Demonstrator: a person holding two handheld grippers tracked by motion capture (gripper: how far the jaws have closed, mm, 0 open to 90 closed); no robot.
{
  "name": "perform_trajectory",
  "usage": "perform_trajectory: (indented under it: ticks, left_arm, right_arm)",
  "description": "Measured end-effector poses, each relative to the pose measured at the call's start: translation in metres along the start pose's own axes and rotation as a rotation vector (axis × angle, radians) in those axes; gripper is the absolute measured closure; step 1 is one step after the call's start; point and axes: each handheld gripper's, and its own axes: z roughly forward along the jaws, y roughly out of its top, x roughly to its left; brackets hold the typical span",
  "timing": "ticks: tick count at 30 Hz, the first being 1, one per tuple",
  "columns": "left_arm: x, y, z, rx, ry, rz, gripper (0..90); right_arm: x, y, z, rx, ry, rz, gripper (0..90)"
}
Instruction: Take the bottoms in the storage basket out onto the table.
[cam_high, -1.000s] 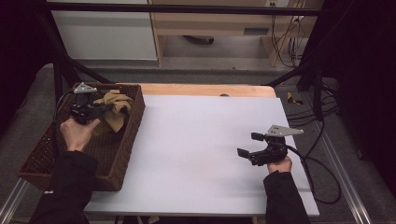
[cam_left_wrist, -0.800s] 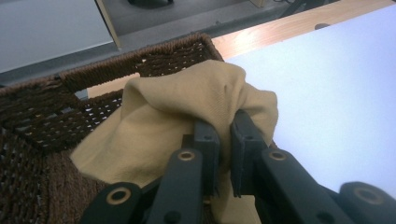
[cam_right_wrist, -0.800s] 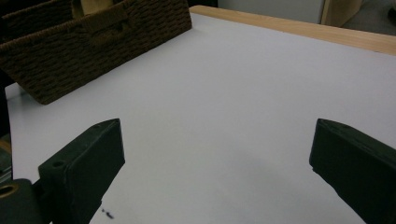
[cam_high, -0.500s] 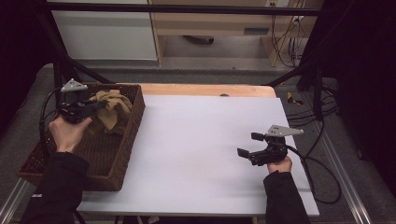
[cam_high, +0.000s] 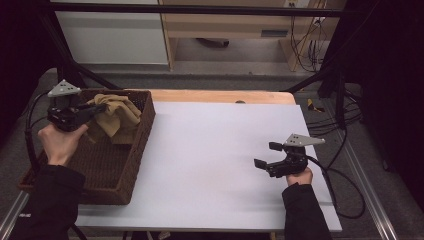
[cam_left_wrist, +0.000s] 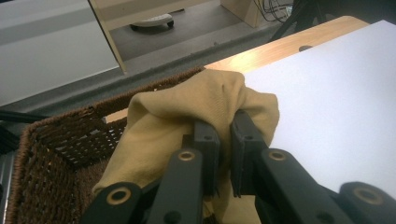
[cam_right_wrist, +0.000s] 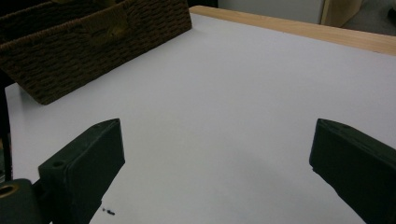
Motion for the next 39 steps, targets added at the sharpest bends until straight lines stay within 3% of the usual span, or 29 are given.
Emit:
perform_trajectory:
  ticks: [39]
  left_arm:
    - [-0.001, 0.021, -0.062, -0.04, -0.013, 0.056, 83.0]
  right_arm:
    - [0.0, 0.0, -0.001, 0.0, -0.003, 0.001, 3.8]
